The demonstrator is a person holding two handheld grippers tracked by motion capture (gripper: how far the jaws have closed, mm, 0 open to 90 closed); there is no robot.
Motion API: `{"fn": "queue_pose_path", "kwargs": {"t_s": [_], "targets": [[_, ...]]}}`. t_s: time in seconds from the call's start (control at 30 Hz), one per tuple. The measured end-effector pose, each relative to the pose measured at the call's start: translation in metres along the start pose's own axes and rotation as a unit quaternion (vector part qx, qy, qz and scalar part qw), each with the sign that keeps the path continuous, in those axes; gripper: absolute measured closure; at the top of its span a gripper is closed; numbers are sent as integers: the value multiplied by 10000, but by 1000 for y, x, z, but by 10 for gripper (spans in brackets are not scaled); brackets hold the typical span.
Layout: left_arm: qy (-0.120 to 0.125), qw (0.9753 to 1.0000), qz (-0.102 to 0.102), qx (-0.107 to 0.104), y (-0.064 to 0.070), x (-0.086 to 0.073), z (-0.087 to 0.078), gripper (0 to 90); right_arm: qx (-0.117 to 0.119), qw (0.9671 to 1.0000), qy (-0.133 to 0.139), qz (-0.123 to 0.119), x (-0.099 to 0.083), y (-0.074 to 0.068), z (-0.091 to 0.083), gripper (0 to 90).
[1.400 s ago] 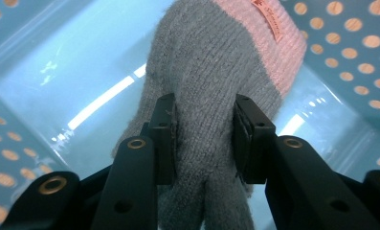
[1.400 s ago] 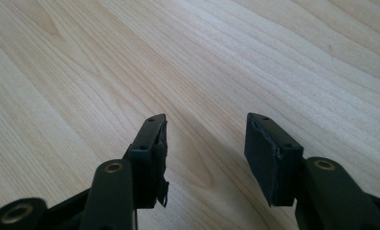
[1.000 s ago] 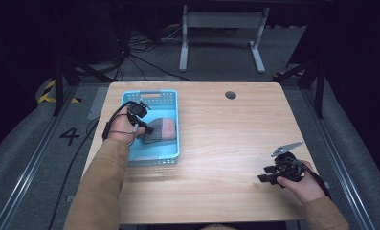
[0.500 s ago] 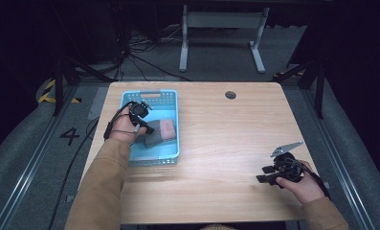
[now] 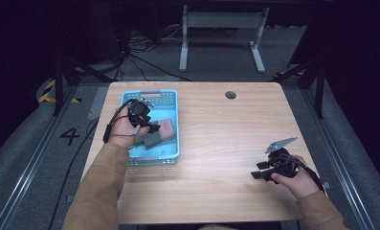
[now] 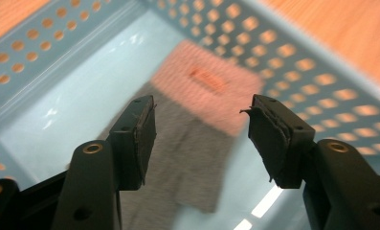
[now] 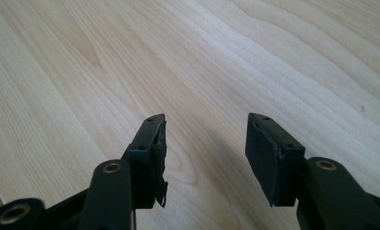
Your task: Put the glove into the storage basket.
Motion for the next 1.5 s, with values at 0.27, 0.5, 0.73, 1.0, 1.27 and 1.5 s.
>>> {"fn": "queue_pose_path", "kwargs": {"t_s": [0.27,0.5,0.73,1.0,1.27,1.5], "targets": [[489,9982,62,-343,40,-7,-36,414,7,9996,84,-272,15,2,6,493],[579,9963,227,-590,73,-18,-53,400,51,9987,198,-474,19,6,13,475],[637,9944,286,-797,101,-32,-55,372,29,9982,235,-554,17,11,19,465],[639,9926,462,-926,123,-48,-48,370,8,9977,335,-595,14,10,21,459],[669,9910,508,-1046,136,-66,-37,353,-12,9974,394,-609,12,9,23,459],[592,9911,541,-1059,140,-81,-28,347,-35,9970,450,-635,8,10,26,455]]}}
Point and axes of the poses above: each handheld gripper's, and its own axes: z roughly forward along the jaws, x roughly out of its top, y roughly to its right, the point moved 2 cm from there along z, roughly forward along the jaws
